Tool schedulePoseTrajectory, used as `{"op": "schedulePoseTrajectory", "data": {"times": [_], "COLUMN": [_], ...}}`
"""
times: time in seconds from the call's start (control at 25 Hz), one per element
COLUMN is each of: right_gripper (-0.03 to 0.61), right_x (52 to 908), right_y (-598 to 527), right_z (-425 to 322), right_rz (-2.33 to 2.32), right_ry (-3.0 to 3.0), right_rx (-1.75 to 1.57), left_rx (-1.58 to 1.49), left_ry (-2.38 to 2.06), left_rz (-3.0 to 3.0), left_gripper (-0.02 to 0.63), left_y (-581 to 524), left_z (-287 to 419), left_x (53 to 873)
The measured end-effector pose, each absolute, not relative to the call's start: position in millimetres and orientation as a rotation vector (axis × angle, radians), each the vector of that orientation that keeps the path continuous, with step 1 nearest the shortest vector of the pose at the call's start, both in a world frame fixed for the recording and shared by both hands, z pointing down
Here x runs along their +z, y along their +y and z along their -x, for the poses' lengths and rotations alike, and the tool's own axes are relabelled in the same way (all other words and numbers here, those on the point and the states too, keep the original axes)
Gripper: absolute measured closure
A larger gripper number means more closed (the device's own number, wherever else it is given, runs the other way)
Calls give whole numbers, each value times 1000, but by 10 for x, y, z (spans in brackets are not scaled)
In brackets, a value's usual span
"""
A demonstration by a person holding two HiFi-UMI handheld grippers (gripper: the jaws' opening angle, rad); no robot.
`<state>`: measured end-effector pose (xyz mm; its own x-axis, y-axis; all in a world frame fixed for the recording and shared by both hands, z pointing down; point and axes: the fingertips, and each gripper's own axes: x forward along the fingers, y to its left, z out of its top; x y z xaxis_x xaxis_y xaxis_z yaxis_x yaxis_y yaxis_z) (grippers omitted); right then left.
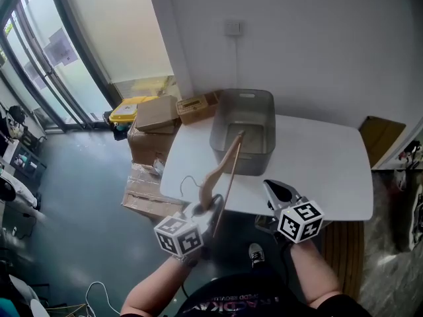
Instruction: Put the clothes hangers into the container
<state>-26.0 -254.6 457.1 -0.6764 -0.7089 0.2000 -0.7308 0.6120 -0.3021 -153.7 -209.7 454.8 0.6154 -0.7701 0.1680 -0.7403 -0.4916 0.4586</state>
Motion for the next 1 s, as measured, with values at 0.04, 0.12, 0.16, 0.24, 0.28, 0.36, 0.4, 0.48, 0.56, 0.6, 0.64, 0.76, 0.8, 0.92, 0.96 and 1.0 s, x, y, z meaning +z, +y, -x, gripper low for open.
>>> {"op": "schedulePoseTrajectory", "data": {"times": [0.04, 0.12, 0.16, 0.24, 0.28, 0.36, 0.4, 0.48, 0.56, 0.6, 0.64, 0.76, 0.8, 0.92, 0.96, 1.0], "right_gripper": [578, 578, 578, 578, 578, 578, 578, 578, 578, 578, 578, 580, 578, 578, 578, 578], "right_x": [4559, 4530, 4516, 4491, 4480, 4462, 4454, 4438, 4419, 4410, 4404, 4398, 4397, 4390, 4386, 4385], "right_y": [-2632, -2785, -2858, -3004, -3074, -3205, -3272, -3422, -3587, -3666, -3741, -3950, -4013, -4177, -4228, -4279], "right_z": [234, 181, 155, 109, 92, 71, 62, 39, 4, -14, -31, -64, -71, -106, -121, -138], "right_rz": [-1236, -1232, -1228, -1217, -1209, -1192, -1183, -1165, -1150, -1145, -1140, -1120, -1112, -1087, -1081, -1076], "right_ry": [-2768, -2771, -2773, -2775, -2777, -2782, -2785, -2790, -2793, -2795, -2798, -2804, -2805, -2805, -2806, -2806], "right_rx": [555, 544, 537, 529, 528, 527, 526, 523, 526, 529, 533, 534, 531, 525, 526, 530], "left_rx": [-75, -69, -66, -51, -41, -19, -8, 12, 39, 54, 69, 105, 113, 134, 150, 174], "left_ry": [-1198, -1209, -1212, -1218, -1218, -1214, -1213, -1215, -1219, -1219, -1219, -1222, -1223, -1218, -1216, -1214], "left_rz": [-2349, -2346, -2346, -2344, -2342, -2335, -2334, -2330, -2325, -2323, -2321, -2312, -2306, -2272, -2260, -2252], "left_gripper": [612, 612, 612, 612, 612, 612, 612, 612, 612, 612, 612, 612, 611, 611, 612, 612], "left_y": [-2179, -2340, -2427, -2613, -2702, -2865, -2944, -3115, -3295, -3377, -3453, -3668, -3737, -3951, -4024, -4097], "left_z": [1519, 1475, 1448, 1388, 1357, 1297, 1272, 1228, 1184, 1161, 1140, 1095, 1084, 1049, 1042, 1035], "left_x": [4545, 4531, 4520, 4493, 4477, 4443, 4426, 4401, 4382, 4373, 4368, 4377, 4384, 4407, 4419, 4432]}}
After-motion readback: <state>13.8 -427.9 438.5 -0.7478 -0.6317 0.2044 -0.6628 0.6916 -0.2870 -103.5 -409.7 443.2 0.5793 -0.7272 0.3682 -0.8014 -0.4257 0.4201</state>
